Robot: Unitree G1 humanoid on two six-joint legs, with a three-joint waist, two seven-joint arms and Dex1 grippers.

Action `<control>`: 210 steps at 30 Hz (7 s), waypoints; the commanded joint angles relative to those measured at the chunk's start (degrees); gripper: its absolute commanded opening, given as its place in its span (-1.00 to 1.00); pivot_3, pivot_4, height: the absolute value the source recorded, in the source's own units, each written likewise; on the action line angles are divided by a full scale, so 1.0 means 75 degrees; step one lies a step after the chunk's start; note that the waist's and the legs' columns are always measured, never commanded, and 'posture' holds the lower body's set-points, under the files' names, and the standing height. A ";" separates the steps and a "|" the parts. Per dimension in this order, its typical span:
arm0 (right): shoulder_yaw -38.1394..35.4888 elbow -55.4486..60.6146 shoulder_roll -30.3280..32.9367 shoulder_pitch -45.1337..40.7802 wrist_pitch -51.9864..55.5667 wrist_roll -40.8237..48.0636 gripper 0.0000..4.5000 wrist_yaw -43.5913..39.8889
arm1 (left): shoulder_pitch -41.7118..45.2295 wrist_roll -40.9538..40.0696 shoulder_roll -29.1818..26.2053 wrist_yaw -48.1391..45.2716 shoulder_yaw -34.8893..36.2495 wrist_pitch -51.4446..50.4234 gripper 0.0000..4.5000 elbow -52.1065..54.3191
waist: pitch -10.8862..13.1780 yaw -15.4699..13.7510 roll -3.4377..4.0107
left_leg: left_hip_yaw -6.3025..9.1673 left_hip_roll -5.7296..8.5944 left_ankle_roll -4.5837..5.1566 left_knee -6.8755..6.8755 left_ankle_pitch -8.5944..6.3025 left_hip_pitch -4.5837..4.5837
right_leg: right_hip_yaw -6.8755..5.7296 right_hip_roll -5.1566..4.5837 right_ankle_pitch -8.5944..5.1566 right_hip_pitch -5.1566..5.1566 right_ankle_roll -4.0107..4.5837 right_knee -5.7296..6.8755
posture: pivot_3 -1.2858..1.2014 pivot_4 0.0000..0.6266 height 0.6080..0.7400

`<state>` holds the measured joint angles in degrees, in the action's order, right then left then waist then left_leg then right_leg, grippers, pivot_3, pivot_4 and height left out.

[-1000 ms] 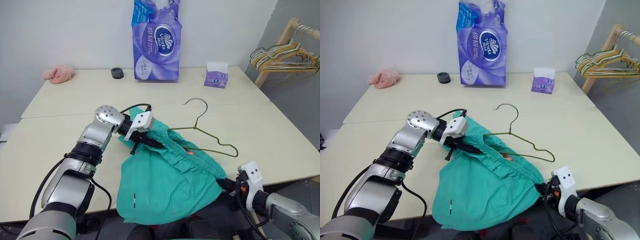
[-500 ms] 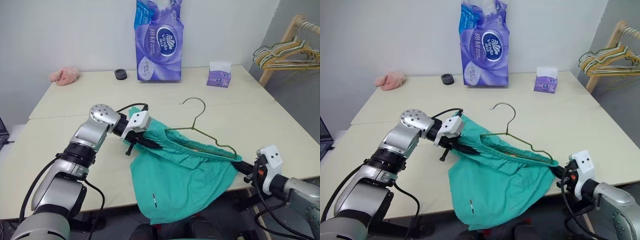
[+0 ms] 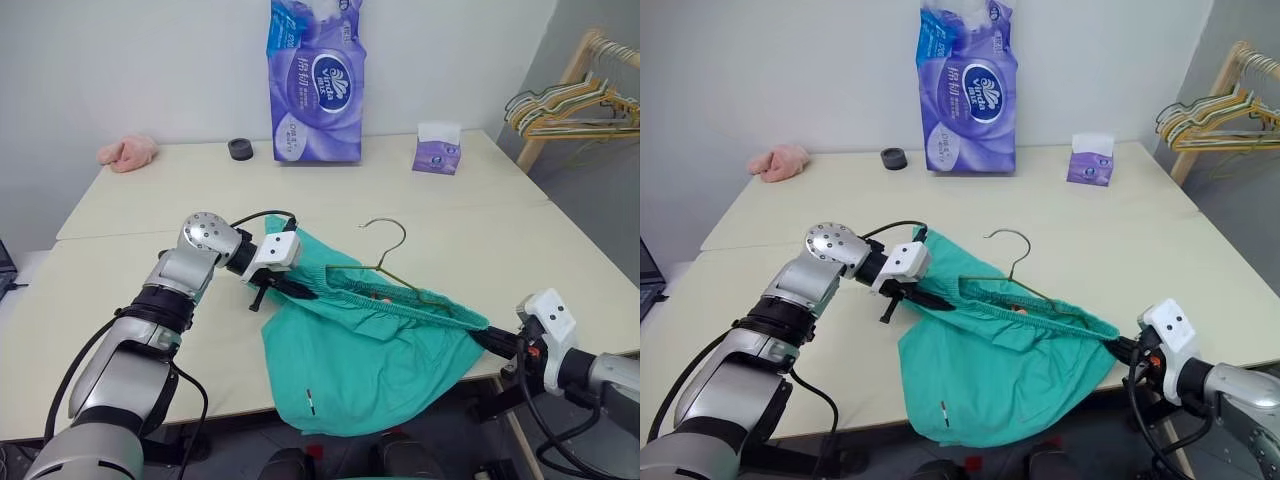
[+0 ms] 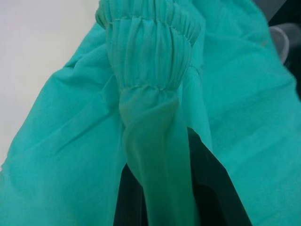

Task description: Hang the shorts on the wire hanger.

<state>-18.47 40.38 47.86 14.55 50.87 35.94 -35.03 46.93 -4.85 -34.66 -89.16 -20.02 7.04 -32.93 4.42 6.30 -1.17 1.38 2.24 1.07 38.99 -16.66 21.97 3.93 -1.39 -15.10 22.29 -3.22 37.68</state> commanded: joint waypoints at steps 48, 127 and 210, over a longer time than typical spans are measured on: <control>0.1524 -0.0439 0.2233 -0.1723 0.0290 -0.1348 1.00 -0.1793 | -0.1027 0.0216 0.1133 0.0980 -0.0240 -0.0343 -0.98 0.1926 | -0.0013 0.0037 0.0021 | 0.0000 0.0001 -0.0001 0.0000 -0.0001 0.0003 | -0.0003 -0.0015 0.0000 0.0002 -0.0001 0.0000 | -0.17 -0.82 1.00; 0.2245 -0.1136 0.2829 -0.2608 -0.0354 -0.1699 -1.00 -0.3674 | 0.0591 0.0176 0.0928 0.1686 0.1203 0.0602 -0.99 -0.2466 | -0.0019 0.0230 0.0032 | 0.0007 0.0007 -0.0001 0.0000 -0.0002 0.0007 | -0.0011 -0.0024 -0.0001 0.0009 -0.0003 0.0003 | -0.17 -0.86 1.00; -0.4399 -0.9420 0.4457 -0.2987 0.3486 0.0568 -1.00 0.3536 | 0.1715 -0.1644 0.6251 0.4605 0.0028 -0.2553 0.47 0.2278 | 0.0910 0.1941 0.0100 | -0.0267 0.0030 0.0145 -0.0034 -0.0078 -0.0002 | 0.0245 0.0037 -0.0047 -0.0008 -0.0179 -0.0115 | -0.32 -0.41 1.00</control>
<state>-51.91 -29.67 79.71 -7.83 79.06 42.62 -5.39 56.77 -16.62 7.90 -54.53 -20.30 -13.94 -15.29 11.25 20.86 -0.42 -0.62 2.46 2.16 38.74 -17.25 21.96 5.76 -1.11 -15.44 22.23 -4.58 36.82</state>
